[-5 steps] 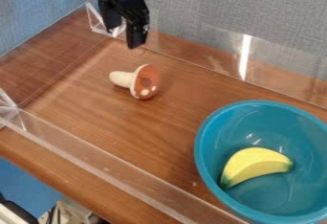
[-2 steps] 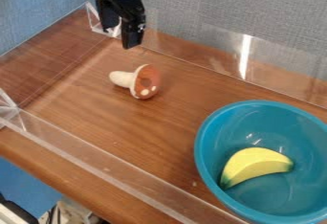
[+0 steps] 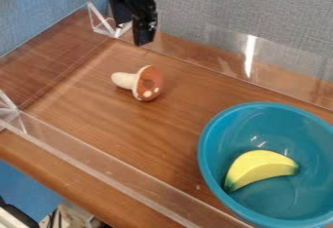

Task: Remove the mushroom from the blue bowl and put it on the table

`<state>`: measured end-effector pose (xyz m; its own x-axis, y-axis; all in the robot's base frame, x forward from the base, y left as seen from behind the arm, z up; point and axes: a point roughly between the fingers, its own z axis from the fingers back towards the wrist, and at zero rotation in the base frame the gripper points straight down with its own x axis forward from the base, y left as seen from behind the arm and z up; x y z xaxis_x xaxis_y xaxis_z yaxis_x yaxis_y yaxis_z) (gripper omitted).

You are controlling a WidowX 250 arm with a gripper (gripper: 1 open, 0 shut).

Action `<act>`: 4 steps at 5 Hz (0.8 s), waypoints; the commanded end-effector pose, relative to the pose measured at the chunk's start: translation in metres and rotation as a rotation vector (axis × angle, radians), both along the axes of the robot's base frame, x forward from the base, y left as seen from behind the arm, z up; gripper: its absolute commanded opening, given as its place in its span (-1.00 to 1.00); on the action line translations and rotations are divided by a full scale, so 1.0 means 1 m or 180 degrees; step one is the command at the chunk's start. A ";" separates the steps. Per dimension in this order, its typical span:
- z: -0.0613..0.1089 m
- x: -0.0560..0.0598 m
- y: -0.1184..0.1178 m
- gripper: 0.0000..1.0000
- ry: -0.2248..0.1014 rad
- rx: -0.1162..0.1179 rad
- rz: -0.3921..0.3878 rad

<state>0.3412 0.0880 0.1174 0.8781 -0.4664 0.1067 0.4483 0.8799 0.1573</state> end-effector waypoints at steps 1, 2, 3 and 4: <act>0.015 -0.008 0.010 1.00 -0.0191 0.0031 0.0136; 0.021 -0.015 0.003 1.00 -0.0203 0.0033 0.0106; 0.020 -0.013 -0.002 1.00 -0.0220 0.0036 0.0053; 0.033 -0.009 -0.003 1.00 -0.0294 0.0051 -0.0181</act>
<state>0.3255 0.0850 0.1171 0.8571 -0.5041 0.1066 0.4882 0.8606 0.1448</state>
